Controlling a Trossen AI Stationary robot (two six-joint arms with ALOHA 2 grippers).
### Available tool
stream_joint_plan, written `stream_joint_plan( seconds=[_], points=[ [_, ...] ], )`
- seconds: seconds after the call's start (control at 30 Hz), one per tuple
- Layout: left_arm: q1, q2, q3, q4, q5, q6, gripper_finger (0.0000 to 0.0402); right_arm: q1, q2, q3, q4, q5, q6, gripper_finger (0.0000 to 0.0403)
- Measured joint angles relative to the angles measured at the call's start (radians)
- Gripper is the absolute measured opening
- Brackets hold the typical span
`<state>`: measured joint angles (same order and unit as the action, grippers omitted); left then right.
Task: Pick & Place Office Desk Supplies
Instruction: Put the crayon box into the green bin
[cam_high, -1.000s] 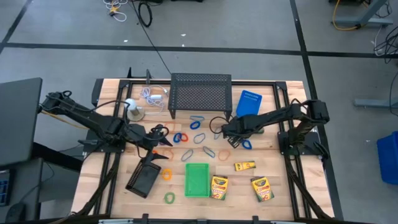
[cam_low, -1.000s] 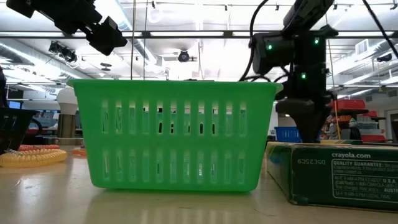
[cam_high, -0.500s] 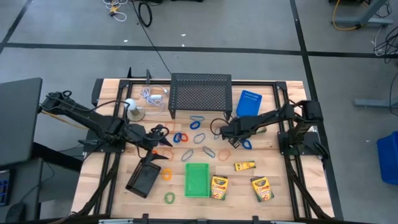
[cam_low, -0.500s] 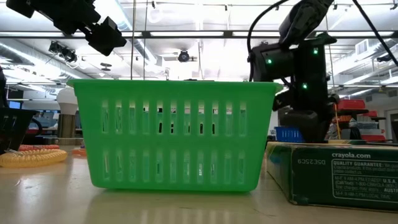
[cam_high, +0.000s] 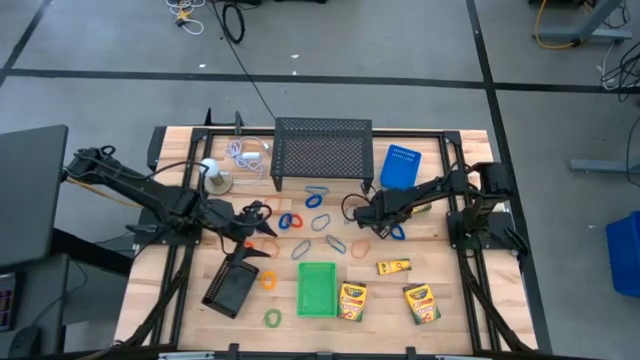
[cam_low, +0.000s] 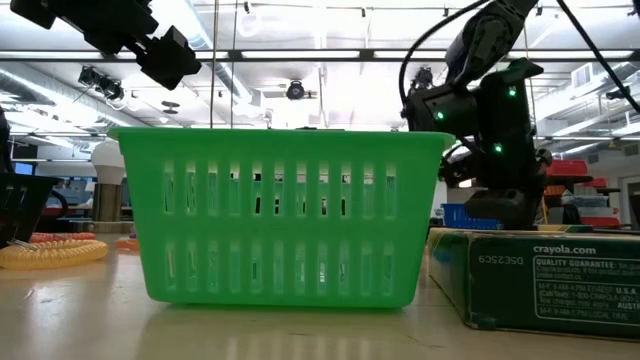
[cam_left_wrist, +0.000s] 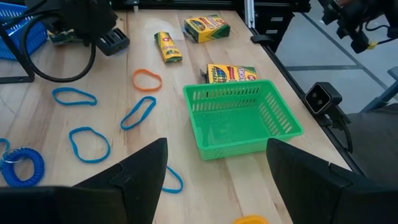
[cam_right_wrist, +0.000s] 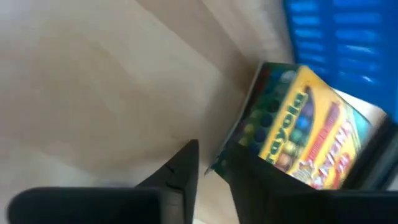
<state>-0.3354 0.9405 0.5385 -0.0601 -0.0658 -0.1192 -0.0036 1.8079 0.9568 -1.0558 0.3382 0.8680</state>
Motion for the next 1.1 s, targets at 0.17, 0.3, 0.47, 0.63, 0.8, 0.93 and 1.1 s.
stream_joint_plan(
  seconds=[0.17,0.3,0.47,0.63,0.8,0.93,1.1],
  points=[
    [-0.013,0.0,0.0,0.0,0.0,0.002,0.0283,0.003,0.0,0.0,-0.032,0.04,0.007,0.0034],
    [-0.028,0.0,0.0,0.0,-0.004,0.002,0.0283,0.013,0.0,0.0,-0.028,0.07,0.002,0.0006],
    [-0.032,0.0,0.0,0.0,-0.01,0.004,0.0283,0.014,-0.001,0.001,-0.027,0.07,0.002,0.0003],
    [-0.032,0.0,0.0,0.0,-0.011,0.008,0.0283,0.031,-0.001,0.002,-0.025,0.038,-0.012,0.0002],
    [-0.032,0.0,0.0,0.001,-0.012,0.008,0.0283,0.072,-0.002,0.005,-0.026,-0.007,-0.009,0.0001],
    [-0.032,0.0,0.0,0.0,-0.023,0.008,0.0283,0.112,-0.002,0.045,-0.053,-0.021,0.009,0.0001],
    [-0.032,0.0,0.001,0.002,-0.024,0.008,0.0283,0.143,-0.003,0.142,-0.133,-0.005,0.015,0.0001]
  ],
)
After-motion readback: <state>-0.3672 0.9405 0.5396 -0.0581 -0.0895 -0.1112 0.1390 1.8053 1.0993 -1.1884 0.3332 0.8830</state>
